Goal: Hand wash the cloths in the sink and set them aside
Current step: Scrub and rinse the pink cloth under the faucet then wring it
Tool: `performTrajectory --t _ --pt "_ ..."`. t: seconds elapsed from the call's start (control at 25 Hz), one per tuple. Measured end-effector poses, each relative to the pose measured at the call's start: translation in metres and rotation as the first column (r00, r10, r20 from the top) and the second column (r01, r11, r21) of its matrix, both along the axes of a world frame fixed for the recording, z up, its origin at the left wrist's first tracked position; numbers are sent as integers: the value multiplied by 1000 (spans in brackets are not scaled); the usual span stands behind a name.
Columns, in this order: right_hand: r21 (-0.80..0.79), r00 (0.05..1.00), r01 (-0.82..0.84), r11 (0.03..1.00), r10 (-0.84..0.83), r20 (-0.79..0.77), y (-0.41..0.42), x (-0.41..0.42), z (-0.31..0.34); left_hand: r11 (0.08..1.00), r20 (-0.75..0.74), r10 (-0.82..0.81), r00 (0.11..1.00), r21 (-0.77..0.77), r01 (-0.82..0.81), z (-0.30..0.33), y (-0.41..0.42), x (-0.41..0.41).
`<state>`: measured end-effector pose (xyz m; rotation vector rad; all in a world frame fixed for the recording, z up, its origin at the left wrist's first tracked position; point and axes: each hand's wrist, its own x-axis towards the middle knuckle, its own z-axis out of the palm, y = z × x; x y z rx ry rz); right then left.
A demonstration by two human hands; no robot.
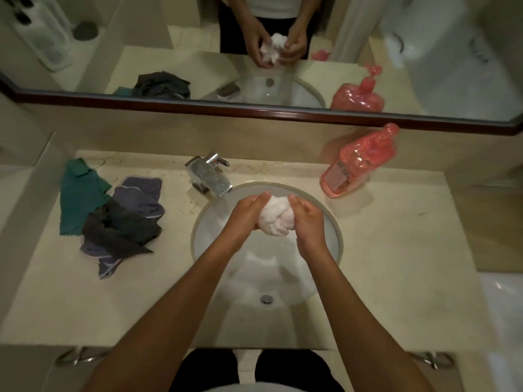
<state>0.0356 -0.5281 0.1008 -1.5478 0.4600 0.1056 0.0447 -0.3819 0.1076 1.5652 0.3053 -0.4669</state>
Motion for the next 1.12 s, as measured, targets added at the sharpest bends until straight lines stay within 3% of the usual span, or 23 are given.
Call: performTrajectory --t 0.08,0.16,0.44,0.56,0.68,0.96,1.04,1.12 --pt "4 998 62 998 -62 27 -1 -13 11 990 -43 -94 995 -114 88 13 8 -5" --pt "-29 995 76 997 -74 64 0 -24 21 991 6 -86 996 -106 86 25 13 -10" --pt "-4 979 -161 987 159 -129 4 -35 54 993 416 -56 908 -68 93 61 32 -15" --pt "-137 988 -135 981 143 54 10 -37 61 989 501 -93 860 -52 138 71 35 -12" --pt "-196 962 -24 980 76 262 8 -32 83 981 512 -171 842 7 194 74 41 -8" --pt "-304 888 -267 915 355 290 -4 -1 134 892 460 -451 765 257 372 88 38 8" --pt "-343 873 -255 904 367 320 -7 9 145 906 454 -421 785 170 387 95 37 12" --pt "-380 867 -224 897 362 343 -14 16 153 949 433 -281 857 -10 316 102 32 15"
